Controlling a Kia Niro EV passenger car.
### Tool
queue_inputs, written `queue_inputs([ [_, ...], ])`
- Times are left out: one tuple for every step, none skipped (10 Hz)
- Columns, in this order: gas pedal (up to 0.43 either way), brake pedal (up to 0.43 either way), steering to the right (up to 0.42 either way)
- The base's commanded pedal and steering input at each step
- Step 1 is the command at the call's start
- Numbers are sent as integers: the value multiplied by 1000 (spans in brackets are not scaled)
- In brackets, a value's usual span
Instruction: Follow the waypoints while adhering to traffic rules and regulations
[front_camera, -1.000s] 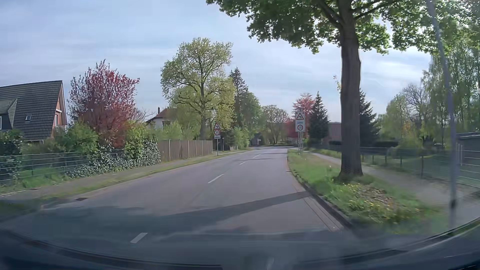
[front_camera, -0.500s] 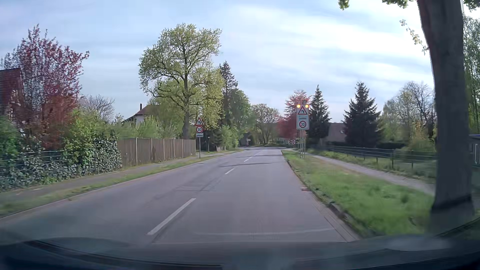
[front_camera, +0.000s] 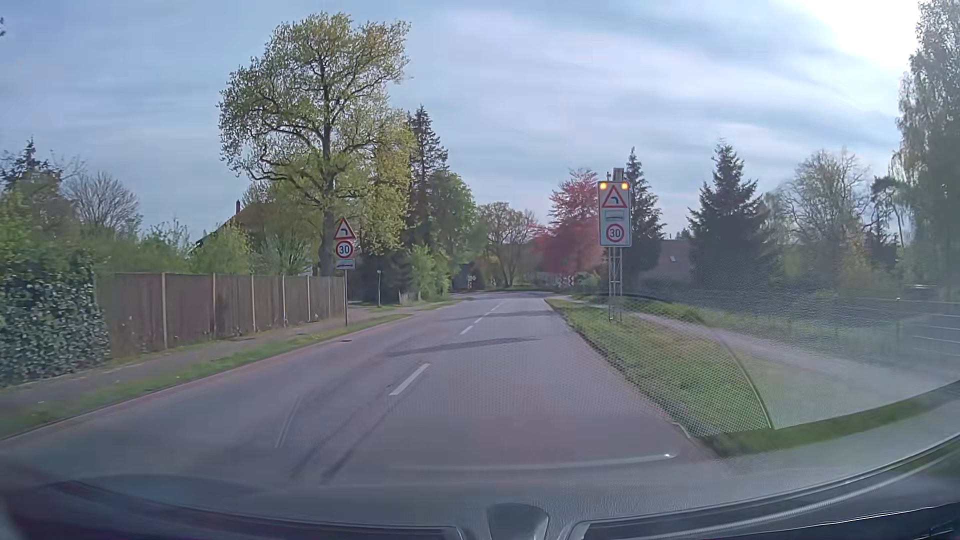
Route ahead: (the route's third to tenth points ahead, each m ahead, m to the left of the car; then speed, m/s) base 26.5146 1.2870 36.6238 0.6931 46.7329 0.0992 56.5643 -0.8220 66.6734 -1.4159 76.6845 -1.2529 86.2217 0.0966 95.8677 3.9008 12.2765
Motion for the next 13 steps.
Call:
queue_inputs([
  [8, 0, 31],
  [8, 0, 27],
  [8, 0, 23],
  [8, 0, 23],
  [8, 0, 22],
  [8, 0, 21],
  [8, 0, 21],
  [8, 0, 20],
  [8, 0, 17],
  [20, 0, 12],
  [28, 0, 12],
  [28, 0, 12],
  [28, 0, 12],
])
